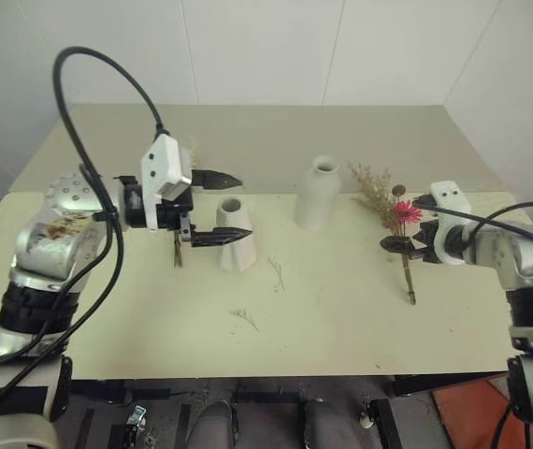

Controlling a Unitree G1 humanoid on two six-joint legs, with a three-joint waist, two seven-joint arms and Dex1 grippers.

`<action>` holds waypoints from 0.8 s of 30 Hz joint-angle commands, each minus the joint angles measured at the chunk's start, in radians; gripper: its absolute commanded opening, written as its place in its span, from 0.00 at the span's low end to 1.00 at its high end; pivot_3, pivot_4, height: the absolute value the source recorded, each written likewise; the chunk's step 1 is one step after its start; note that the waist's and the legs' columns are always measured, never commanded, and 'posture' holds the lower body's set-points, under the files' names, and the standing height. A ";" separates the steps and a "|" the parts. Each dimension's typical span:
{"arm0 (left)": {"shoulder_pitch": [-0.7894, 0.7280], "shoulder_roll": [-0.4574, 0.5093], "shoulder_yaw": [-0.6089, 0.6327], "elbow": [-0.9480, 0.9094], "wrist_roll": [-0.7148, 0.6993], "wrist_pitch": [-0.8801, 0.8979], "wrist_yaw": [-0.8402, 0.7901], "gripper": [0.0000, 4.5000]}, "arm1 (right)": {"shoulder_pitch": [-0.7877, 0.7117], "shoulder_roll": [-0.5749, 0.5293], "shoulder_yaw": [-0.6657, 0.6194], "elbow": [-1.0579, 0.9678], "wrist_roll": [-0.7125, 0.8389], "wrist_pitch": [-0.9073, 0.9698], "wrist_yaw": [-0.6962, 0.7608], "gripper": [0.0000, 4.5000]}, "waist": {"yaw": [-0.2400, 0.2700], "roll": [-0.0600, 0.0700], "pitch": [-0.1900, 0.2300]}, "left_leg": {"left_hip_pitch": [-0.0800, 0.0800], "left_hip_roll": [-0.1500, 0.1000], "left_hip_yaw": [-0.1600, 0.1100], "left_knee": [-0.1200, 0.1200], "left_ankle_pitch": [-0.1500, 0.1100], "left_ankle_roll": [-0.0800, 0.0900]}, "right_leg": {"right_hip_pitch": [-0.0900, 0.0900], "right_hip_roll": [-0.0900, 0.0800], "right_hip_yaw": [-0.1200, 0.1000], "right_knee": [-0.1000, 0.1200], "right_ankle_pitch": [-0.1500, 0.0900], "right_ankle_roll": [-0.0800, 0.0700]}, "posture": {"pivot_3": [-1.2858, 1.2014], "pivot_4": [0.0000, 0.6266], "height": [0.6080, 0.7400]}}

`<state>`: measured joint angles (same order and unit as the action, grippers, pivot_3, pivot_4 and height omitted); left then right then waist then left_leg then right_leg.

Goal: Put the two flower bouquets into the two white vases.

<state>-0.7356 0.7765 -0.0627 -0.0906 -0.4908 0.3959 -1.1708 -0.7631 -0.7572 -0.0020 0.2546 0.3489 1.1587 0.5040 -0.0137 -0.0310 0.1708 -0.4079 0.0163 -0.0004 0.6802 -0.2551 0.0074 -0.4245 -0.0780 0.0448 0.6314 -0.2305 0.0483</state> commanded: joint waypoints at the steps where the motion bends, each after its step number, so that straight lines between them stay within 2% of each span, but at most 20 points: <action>1: -0.006 -0.009 0.005 -0.002 0.028 -0.034 -0.006 1.00 | -0.063 0.011 -0.005 0.104 -0.052 -0.052 -0.018 0.91 | -0.001 0.000 0.000 | 0.000 0.000 0.000 0.000 0.000 0.000 | 0.000 0.000 0.000 0.000 0.000 0.000 | 0.52 0.24 1.00; 2: -0.001 -0.012 0.005 -0.002 0.032 -0.036 -0.006 1.00 | -0.074 0.016 -0.003 0.129 -0.061 -0.061 -0.015 0.87 | -0.002 0.000 0.000 | 0.000 0.000 0.000 0.000 0.000 0.000 | 0.000 0.000 0.000 0.000 0.000 0.000 | 0.52 0.24 1.00; 3: 0.004 -0.014 0.005 -0.007 0.033 -0.035 -0.006 1.00 | -0.082 0.018 -0.003 0.144 -0.064 -0.070 -0.006 0.77 | -0.002 0.000 0.000 | 0.001 0.000 0.000 0.000 0.000 0.000 | 0.000 0.000 0.000 0.000 0.000 0.000 | 0.52 0.24 1.00; 5: 0.020 -0.012 0.008 -0.018 0.037 -0.032 -0.006 1.00 | -0.096 0.022 0.003 0.164 -0.072 -0.080 0.013 0.66 | -0.002 0.000 0.000 | 0.001 0.000 0.000 0.000 0.000 0.000 | 0.000 0.000 0.000 0.000 0.000 0.000 | 0.52 0.24 1.00; 14: 0.073 0.009 0.032 -0.054 0.054 -0.019 0.009 1.00 | -0.152 0.054 0.037 0.277 -0.126 -0.121 0.055 0.01 | -0.008 0.000 0.000 | 0.002 0.000 0.000 0.000 0.000 0.000 | 0.000 0.000 0.001 0.001 0.000 0.000 | 0.52 0.24 1.00; 18: 0.086 0.010 0.038 -0.072 0.054 -0.013 0.018 1.00 | -0.171 0.060 0.023 0.294 -0.141 -0.126 0.053 0.01 | -0.007 0.000 0.000 | 0.002 0.000 0.000 0.000 0.000 0.000 | 0.000 0.000 0.000 0.001 0.000 0.000 | 0.52 0.24 1.00; 21: 0.092 0.017 0.045 -0.075 0.056 -0.012 0.023 1.00 | -0.173 0.064 -0.002 0.239 -0.171 -0.172 -0.009 0.01 | -0.007 0.000 0.000 | 0.002 0.000 0.000 0.000 0.000 0.000 | 0.000 0.000 0.000 0.001 0.000 0.000 | 0.52 0.24 1.00; 24: 0.094 0.027 0.058 -0.072 0.055 -0.014 0.024 1.00 | -0.173 0.115 -0.119 0.133 -0.180 -0.380 -0.166 0.01 | -0.012 0.001 0.001 | 0.001 0.000 0.000 0.000 0.000 0.000 | -0.001 0.000 0.001 0.002 0.000 0.000 | 0.52 0.24 1.00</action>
<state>-0.6400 0.7894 -0.0407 -0.1417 -0.4322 0.3876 -1.1510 -0.9097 -0.6368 -0.0497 0.4789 0.1806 0.8986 0.4078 -0.0254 -0.0299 0.1714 -0.4067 0.0166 0.0001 0.6801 -0.2550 0.0072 -0.4260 -0.0779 0.0464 0.6344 -0.2301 0.0480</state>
